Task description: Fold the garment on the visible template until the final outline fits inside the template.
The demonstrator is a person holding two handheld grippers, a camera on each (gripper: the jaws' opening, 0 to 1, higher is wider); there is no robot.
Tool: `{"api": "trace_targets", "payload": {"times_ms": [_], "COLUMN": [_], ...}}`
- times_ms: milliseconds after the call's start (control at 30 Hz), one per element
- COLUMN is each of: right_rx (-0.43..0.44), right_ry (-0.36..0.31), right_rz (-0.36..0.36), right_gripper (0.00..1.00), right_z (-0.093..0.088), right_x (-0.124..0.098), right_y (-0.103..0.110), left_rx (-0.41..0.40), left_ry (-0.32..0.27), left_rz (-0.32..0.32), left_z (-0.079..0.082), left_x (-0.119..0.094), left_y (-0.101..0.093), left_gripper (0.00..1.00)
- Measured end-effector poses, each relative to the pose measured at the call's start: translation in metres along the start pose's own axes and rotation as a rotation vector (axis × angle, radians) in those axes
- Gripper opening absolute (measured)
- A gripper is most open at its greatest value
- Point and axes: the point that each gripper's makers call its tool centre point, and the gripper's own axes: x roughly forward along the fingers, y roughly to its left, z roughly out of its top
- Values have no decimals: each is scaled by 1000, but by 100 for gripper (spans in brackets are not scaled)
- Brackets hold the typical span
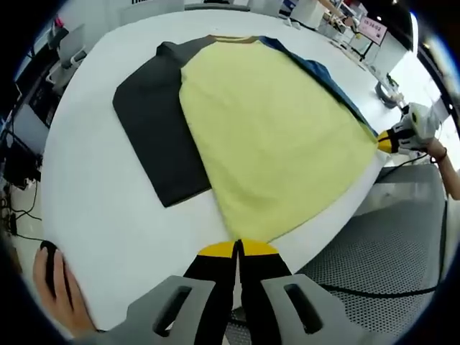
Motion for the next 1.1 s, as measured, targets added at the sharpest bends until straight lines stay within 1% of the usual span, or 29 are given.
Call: {"api": "trace_targets", "payload": {"times_ms": [100,133,167,200,233,267,300,367,433,467,500,533,600,700,733,800,833,933,1000,1100], "right_rx": [13,29,58,80,91,124,134,174,198,211,218,222,228,239,239,240,242,237,234,241], "right_ry": [0,-7,-31,-63,-77,-115,-125,-179,-206,-225,-234,-238,-246,-257,-261,-273,-274,-281,-284,-299], "right_rz": [0,-6,-15,-13,-15,-24,-27,-43,-42,-45,-44,-43,-51,-81,-86,-99,-101,-111,-115,-120], "right_gripper": [0,0,0,0,0,4,7,15,20,23,26,28,33,38,40,45,46,46,47,47], "right_z": [1,2,7,13,16,24,26,38,45,49,52,54,58,65,67,74,76,86,92,104], "right_x": [0,-1,-3,-7,-8,-13,-14,-19,-23,-25,-27,-28,-29,-29,-28,-27,-27,-23,-22,-17], "right_y": [-1,-2,-4,-5,-6,-12,-14,-23,-28,-33,-35,-37,-43,-55,-58,-67,-69,-81,-87,-101], "left_rx": [-1,-3,-16,-23,-24,-36,-63,-73,-53,-32,23,41,38,17,14,21,37,43,32,17], "left_ry": [-2,-4,-19,-51,-88,-109,-150,-211,-210,-211,-214,-219,-230,-270,-299,-321,-324,-347,-351,-376], "left_rz": [4,9,20,34,38,41,53,69,73,87,106,121,130,138,154,179,182,192,200,220], "left_z": [1,2,5,12,19,23,32,45,48,50,54,56,61,72,82,91,97,111,118,133], "left_x": [0,0,-1,-2,-5,-7,-10,-15,-17,-17,-18,-19,-19,-21,-23,-26,-26,-25,-22,-19], "left_y": [2,5,6,8,10,12,16,22,24,26,30,32,35,41,47,55,59,69,77,89], "left_gripper": [0,0,0,0,0,0,0,4,10,14,19,23,25,28,29,30,29,28,29,31]}}
